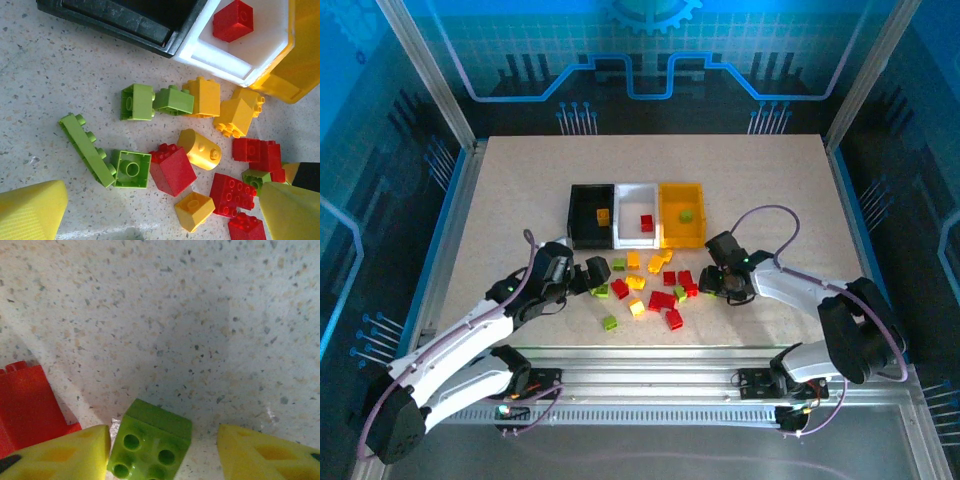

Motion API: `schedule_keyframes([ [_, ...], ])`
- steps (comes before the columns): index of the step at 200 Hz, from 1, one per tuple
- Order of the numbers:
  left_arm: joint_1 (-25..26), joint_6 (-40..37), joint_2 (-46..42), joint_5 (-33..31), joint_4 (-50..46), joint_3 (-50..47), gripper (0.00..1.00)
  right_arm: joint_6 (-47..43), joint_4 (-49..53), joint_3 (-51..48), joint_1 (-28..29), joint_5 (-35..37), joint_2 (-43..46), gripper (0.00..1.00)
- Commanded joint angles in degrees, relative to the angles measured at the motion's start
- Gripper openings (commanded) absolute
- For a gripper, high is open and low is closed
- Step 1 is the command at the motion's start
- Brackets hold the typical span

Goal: Sort the legos into containers by color

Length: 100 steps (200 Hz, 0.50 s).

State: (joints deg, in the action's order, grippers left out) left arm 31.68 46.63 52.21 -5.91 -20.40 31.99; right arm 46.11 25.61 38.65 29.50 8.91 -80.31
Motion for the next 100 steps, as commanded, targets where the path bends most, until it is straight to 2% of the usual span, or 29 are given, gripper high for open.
schedule_keyframes([
  [1,0.3,0.3,-0.3,-0.2,0.5,0.1,0.99,1.2,0.8,0.7,-0.5,-0.3,-0.7,0.53],
  [46,0.3,-0.2,0.6,-0.8,-0.1,1.3,0.99,-0.1,2.3,0.9,-0.5,0.1,1.7,0.39],
  [100,0.3,-0.9,0.8,-1.6,-1.9,2.3,0.99,-9.0,7.0,11.3,-0.4,0.5,8.1,0.38],
])
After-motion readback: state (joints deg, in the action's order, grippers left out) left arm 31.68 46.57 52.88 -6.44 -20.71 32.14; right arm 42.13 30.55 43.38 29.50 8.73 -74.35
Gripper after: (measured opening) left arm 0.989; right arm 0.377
